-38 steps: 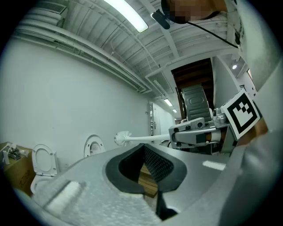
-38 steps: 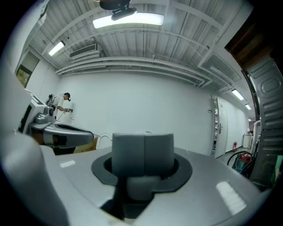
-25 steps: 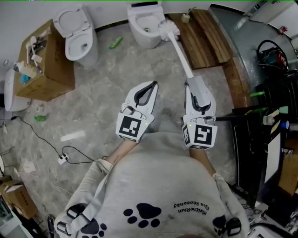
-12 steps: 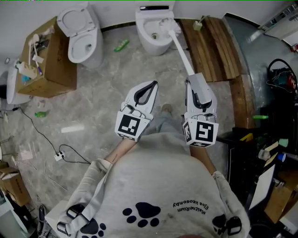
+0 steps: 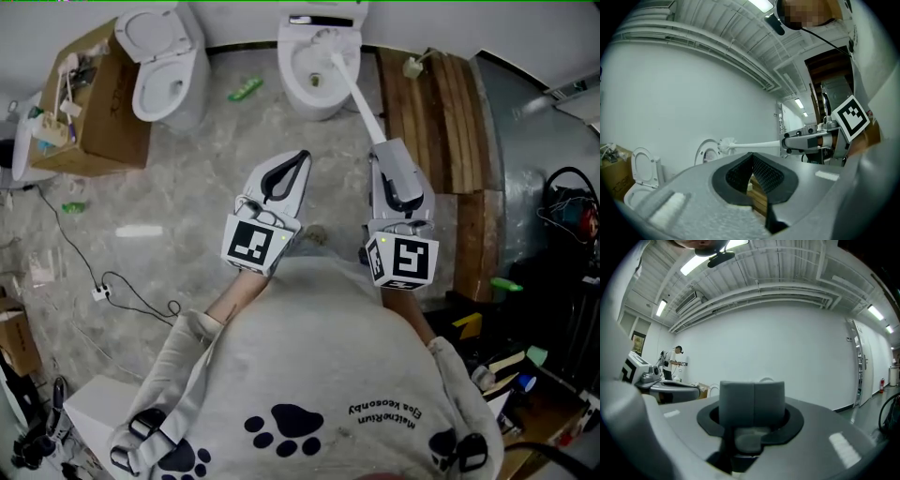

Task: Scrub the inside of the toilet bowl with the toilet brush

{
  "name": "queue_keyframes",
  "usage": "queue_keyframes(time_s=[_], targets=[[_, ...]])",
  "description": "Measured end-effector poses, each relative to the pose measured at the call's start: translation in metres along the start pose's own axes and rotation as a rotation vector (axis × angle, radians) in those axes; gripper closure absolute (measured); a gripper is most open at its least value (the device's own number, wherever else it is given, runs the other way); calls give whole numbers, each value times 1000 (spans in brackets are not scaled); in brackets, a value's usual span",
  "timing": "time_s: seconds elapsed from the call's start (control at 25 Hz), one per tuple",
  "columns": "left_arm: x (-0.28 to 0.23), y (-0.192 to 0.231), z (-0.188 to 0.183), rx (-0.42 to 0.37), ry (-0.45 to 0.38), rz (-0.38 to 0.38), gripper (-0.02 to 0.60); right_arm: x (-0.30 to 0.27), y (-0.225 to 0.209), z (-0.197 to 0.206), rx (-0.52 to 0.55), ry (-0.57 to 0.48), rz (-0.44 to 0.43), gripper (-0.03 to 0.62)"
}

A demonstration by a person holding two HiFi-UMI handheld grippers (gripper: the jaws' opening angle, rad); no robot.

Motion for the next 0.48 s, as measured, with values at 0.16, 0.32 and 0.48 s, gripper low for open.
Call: queue_keyframes(time_s=[0.16, 0.32, 0.48], targets=[[-24, 2, 3, 2, 12, -26, 581, -17, -25, 4, -10, 1, -9, 439], [-40, 3, 6, -1, 23, -37, 581, -26, -42, 9, -19, 10, -11, 439], [-54, 10, 6, -1, 36, -40, 581, -34, -50, 9, -22, 16, -7, 439]])
Point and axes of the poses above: the fingertips, and each gripper's own axes: x backward along the fingers, y to its left, z out of its underside, the point moved 8 cm from there along x, backward along the fingers, and after that the axes turned 4 degrees about -z, right-handed, at the moved point
